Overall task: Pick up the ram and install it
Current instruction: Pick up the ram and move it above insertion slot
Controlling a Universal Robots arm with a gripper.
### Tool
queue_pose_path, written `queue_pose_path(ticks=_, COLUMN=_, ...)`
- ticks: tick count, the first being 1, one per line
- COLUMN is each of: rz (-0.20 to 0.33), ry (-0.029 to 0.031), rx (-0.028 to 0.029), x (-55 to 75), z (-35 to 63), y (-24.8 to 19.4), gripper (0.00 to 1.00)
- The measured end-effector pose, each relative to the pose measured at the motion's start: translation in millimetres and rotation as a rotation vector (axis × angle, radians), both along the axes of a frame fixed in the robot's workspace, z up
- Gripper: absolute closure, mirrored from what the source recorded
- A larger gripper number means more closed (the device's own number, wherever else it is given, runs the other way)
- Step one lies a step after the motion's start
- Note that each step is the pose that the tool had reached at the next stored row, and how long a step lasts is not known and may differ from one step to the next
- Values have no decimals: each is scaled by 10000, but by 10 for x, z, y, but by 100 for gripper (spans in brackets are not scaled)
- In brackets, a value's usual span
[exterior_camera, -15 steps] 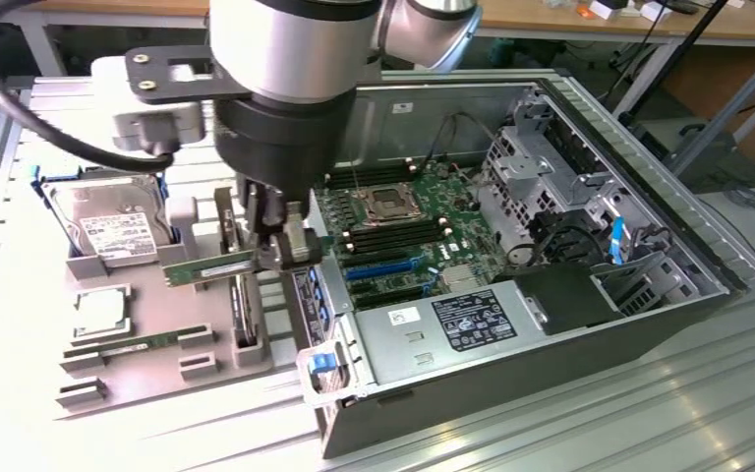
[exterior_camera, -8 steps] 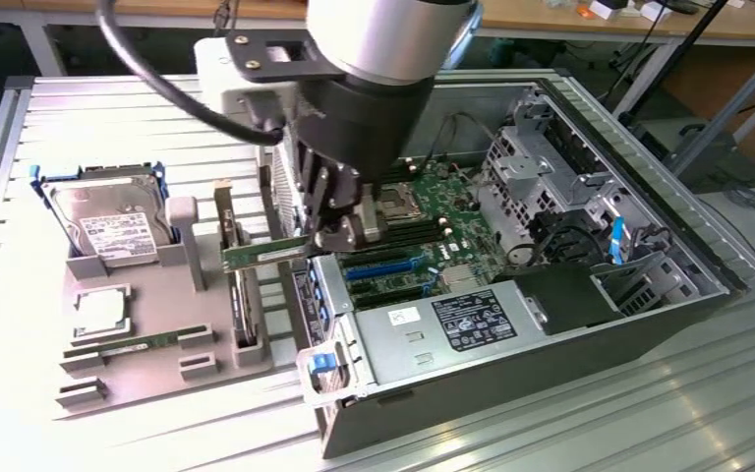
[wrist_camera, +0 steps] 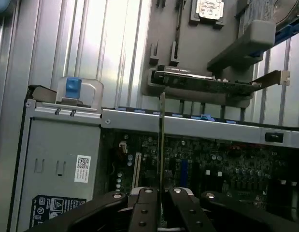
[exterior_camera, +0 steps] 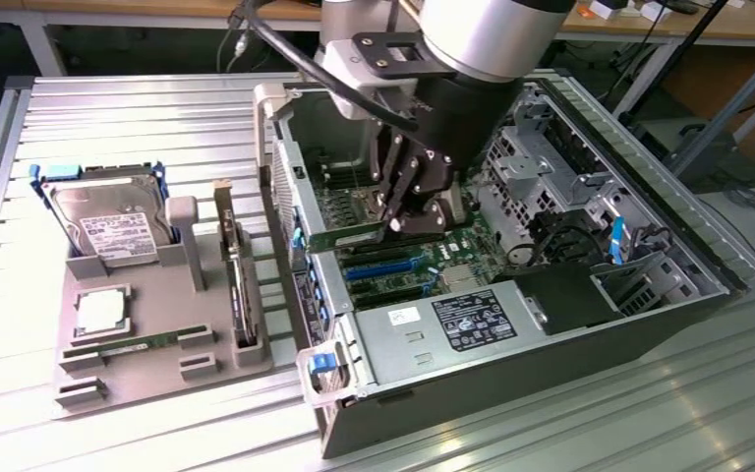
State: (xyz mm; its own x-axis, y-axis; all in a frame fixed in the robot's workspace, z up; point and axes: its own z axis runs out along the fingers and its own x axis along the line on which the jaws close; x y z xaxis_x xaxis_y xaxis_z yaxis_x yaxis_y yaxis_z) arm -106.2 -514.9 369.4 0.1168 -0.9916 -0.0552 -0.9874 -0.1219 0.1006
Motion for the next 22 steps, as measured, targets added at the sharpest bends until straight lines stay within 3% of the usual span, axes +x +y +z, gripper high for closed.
queue_pose_path(ticks=1, rz=1, ry=0, rx=-1, x=34, z=-14, y=34, gripper=85)
queue_pose_path(ticks=5, rz=1, ry=0, rx=0, x=314, z=-119, y=304, gripper=85)
queue_pose_path(ticks=9, rz=-1, ry=0, rx=1, x=683, z=-234, y=491, gripper=85)
queue_pose_path(ticks=14, rz=-326, ry=1, rx=0, x=796, z=-268, y=502, gripper=85)
queue_pose_path(ticks=17, rz=-415, ry=1, rx=-1, x=830, z=-271, y=552, gripper=85)
queue_pose_path(ticks=18, rz=-424, ry=0, rx=0, x=839, z=-273, y=644, gripper=85)
queue_pose_path(ticks=22, rz=-440, ry=-4, rx=1, x=847, z=-275, y=881, gripper=85)
